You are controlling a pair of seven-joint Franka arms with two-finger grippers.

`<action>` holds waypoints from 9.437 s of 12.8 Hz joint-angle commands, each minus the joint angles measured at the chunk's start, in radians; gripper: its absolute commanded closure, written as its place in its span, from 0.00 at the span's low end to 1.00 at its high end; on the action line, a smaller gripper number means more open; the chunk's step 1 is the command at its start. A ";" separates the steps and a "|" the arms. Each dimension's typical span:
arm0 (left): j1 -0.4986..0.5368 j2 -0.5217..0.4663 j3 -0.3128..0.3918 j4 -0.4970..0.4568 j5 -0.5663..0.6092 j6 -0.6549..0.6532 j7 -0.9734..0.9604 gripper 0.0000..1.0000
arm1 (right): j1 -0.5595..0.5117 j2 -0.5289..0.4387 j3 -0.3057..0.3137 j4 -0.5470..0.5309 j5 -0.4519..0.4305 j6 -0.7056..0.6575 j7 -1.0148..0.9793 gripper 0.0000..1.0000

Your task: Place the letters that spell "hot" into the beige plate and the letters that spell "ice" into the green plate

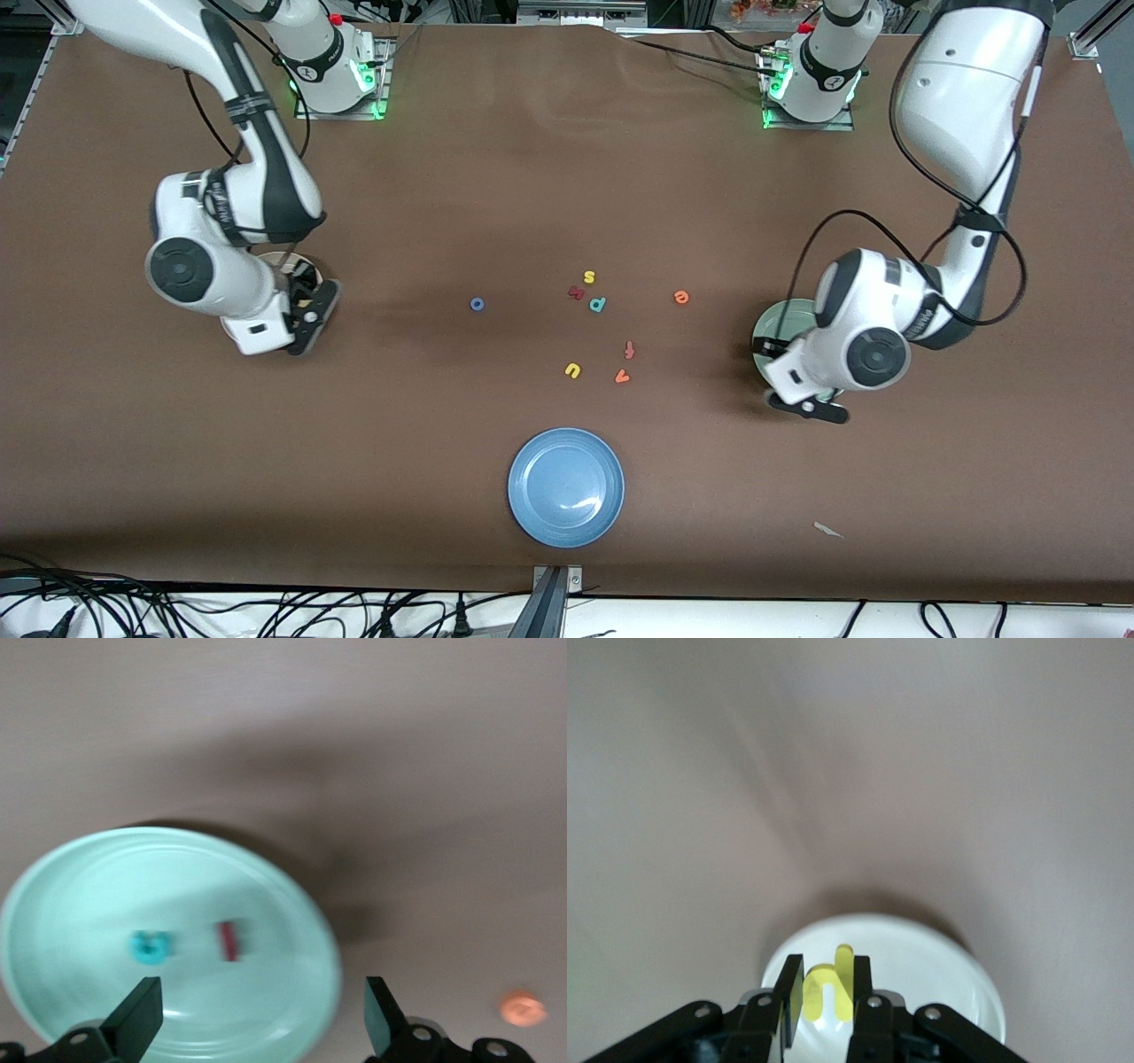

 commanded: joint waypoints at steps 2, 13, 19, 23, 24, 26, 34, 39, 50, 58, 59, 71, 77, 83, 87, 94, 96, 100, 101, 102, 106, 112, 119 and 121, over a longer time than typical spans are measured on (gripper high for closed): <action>0.000 -0.018 -0.075 -0.008 0.019 -0.018 -0.006 0.00 | -0.049 0.055 -0.050 -0.025 0.007 -0.015 0.024 0.86; -0.126 -0.038 -0.118 -0.256 0.031 0.180 -0.233 0.15 | -0.084 0.139 -0.044 -0.048 0.025 0.001 0.208 0.37; -0.128 -0.038 -0.118 -0.313 0.031 0.272 -0.235 0.43 | -0.076 0.078 0.086 0.033 0.025 -0.128 0.585 0.24; -0.123 -0.033 -0.118 -0.319 0.031 0.275 -0.237 0.77 | -0.076 0.061 0.162 0.080 0.178 -0.128 0.768 0.20; -0.124 -0.030 -0.118 -0.319 0.031 0.277 -0.237 0.83 | -0.076 0.055 0.198 0.080 0.185 -0.119 0.846 0.20; -0.123 -0.028 -0.118 -0.316 0.031 0.277 -0.235 0.85 | -0.075 0.048 0.237 0.080 0.186 -0.104 1.033 0.20; -0.036 -0.126 -0.102 -0.188 0.033 0.038 -0.151 0.87 | 0.081 0.090 0.317 0.029 0.153 0.158 1.483 0.10; 0.159 -0.091 -0.102 -0.184 0.180 0.062 0.033 0.88 | 0.126 0.124 0.315 -0.018 0.114 0.266 1.528 0.01; 0.192 -0.074 -0.128 -0.203 0.154 0.110 0.038 0.00 | 0.190 0.223 0.303 -0.019 -0.104 0.415 1.776 0.08; 0.245 -0.085 -0.127 -0.172 0.165 0.105 0.069 0.00 | 0.190 0.234 0.303 -0.015 -0.104 0.479 1.770 0.28; 0.239 -0.085 -0.127 -0.172 0.166 0.105 0.069 0.00 | 0.192 0.234 0.303 -0.017 -0.104 0.482 1.770 0.29; 0.216 -0.332 -0.131 0.024 0.153 -0.015 0.078 0.00 | 0.191 0.236 0.303 -0.017 -0.104 0.478 1.761 0.57; 0.095 -0.614 0.037 -0.011 0.010 -0.186 0.079 0.00 | 0.190 0.233 0.303 -0.015 -0.104 0.472 1.753 0.77; 0.092 -0.774 0.115 -0.086 -0.050 -0.274 0.081 0.00 | 0.165 0.207 0.300 0.105 -0.087 0.230 1.708 0.87; 0.099 -0.774 0.135 -0.089 -0.058 -0.275 0.158 0.00 | 0.044 0.142 0.289 0.147 -0.010 0.046 1.426 0.87; 0.093 -0.729 0.131 -0.069 -0.059 -0.295 0.158 0.00 | 0.026 0.110 -0.033 0.089 -0.007 -0.117 0.918 0.86; 0.087 -0.728 0.126 -0.059 -0.059 -0.306 0.135 0.00 | 0.017 0.110 -0.094 0.043 -0.007 -0.102 0.819 0.86; 0.099 -0.725 0.134 -0.056 -0.056 -0.309 0.132 0.00 | -0.027 0.117 -0.122 -0.047 -0.007 -0.068 0.740 0.86; 0.112 -0.725 0.137 -0.054 -0.064 -0.327 0.135 0.00 | -0.032 0.124 -0.120 -0.069 -0.007 -0.058 0.733 0.86; 0.112 -0.713 0.139 -0.031 -0.070 -0.334 0.133 0.00 | -0.032 0.127 -0.122 -0.077 -0.007 -0.042 0.732 0.86; 0.119 -0.705 0.135 -0.022 -0.073 -0.338 0.132 0.00 | -0.056 0.139 -0.120 -0.071 -0.007 -0.042 0.706 0.37; 0.119 -0.708 0.135 -0.020 -0.073 -0.384 0.132 0.00 | -0.050 -0.045 -0.111 0.108 0.056 -0.247 0.718 0.20; 0.119 -0.709 0.134 -0.019 -0.073 -0.395 0.132 0.00 | -0.047 -0.152 -0.107 0.326 0.076 -0.352 0.814 0.05; 0.119 -0.709 0.134 -0.017 -0.073 -0.406 0.132 0.00 | -0.047 -0.159 -0.104 0.377 0.071 -0.378 0.824 0.00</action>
